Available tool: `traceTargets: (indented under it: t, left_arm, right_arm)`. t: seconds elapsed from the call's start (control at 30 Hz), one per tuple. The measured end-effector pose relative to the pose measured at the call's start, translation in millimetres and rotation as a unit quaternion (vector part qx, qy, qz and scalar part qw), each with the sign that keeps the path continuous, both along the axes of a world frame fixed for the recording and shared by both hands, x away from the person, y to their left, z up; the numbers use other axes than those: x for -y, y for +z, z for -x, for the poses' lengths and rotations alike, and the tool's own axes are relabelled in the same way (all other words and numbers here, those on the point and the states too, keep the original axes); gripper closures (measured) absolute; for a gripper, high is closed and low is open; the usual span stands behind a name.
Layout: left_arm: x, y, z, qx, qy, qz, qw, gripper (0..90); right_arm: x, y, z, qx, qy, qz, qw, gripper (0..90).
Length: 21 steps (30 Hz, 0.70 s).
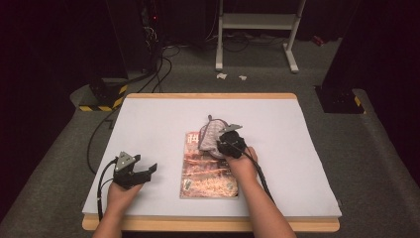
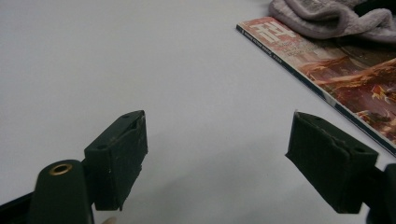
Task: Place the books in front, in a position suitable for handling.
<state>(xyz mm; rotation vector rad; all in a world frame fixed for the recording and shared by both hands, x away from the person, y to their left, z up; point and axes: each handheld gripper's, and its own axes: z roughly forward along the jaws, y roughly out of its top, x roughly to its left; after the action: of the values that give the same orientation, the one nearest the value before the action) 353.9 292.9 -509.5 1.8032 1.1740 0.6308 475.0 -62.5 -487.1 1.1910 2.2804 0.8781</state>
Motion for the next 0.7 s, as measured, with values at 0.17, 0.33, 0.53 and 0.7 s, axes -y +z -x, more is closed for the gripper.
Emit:
traceTargets:
  t: [0.17, 0.33, 0.53, 0.7]
  left_arm:
    - [-0.1, -0.1, -0.3, -0.001, 0.0, 0.002, 1.0, 20.3]
    - [0.0, -0.1, -0.3, -0.001, 0.0, 0.0, 1.0, 20.3]
    - [-0.1, -0.1, -0.2, 0.0, 0.0, -0.002, 1.0, 20.3]
    - [0.1, -0.2, -0.4, -0.001, 0.001, -0.002, 1.0, 20.4]
  right_arm:
    - [29.3, 0.9, -0.4, -0.003, -0.026, -0.009, 0.9996, 63.7]
    - [42.7, -0.4, -1.1, -0.007, -0.037, -0.019, 0.9991, 63.8]
    - [38.4, 0.7, 0.5, 0.0, -0.037, -0.006, 0.9993, 63.8]
    - [30.4, 3.4, -1.2, 0.001, -0.033, 0.011, 0.9994, 64.1]
